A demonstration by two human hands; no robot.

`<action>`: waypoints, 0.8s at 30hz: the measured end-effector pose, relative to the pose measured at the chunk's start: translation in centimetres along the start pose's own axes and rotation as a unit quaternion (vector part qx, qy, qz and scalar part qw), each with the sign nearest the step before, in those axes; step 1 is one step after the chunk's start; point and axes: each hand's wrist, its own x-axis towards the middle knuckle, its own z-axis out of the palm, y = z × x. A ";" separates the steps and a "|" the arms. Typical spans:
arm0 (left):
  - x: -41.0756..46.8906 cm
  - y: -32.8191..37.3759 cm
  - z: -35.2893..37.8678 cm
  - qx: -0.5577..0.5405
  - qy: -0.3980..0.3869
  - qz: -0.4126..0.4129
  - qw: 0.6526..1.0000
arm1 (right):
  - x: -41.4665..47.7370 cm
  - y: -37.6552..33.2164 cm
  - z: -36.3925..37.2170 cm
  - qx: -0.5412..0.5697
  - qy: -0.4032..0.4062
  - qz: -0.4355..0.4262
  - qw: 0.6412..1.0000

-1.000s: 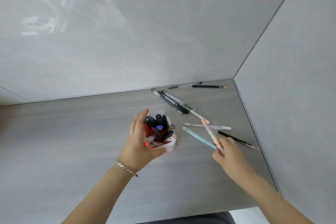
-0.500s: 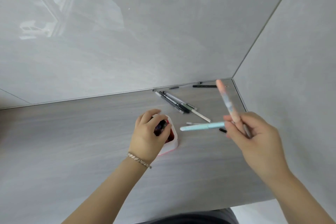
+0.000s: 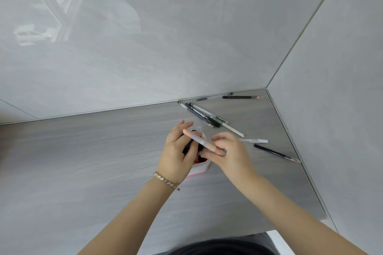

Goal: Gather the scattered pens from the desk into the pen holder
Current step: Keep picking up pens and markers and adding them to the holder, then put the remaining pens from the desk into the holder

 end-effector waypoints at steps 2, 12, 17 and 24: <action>0.1 0.0 -0.1 0.011 -0.008 0.005 1.000 | -1.1 -0.1 -1.7 0.012 0.018 0.008 1.000; 0.0 0.1 0.1 0.006 -0.004 -0.022 1.000 | -3.4 -2.5 -8.5 -0.138 -0.075 -0.029 0.987; 0.1 0.1 -0.3 0.011 -0.029 0.006 0.999 | -0.6 -2.5 -1.5 -0.159 -0.003 -0.103 0.982; -0.3 -0.4 -1.0 -0.038 -0.055 -0.018 0.998 | -0.5 -1.1 2.7 -0.121 -0.092 -0.076 0.986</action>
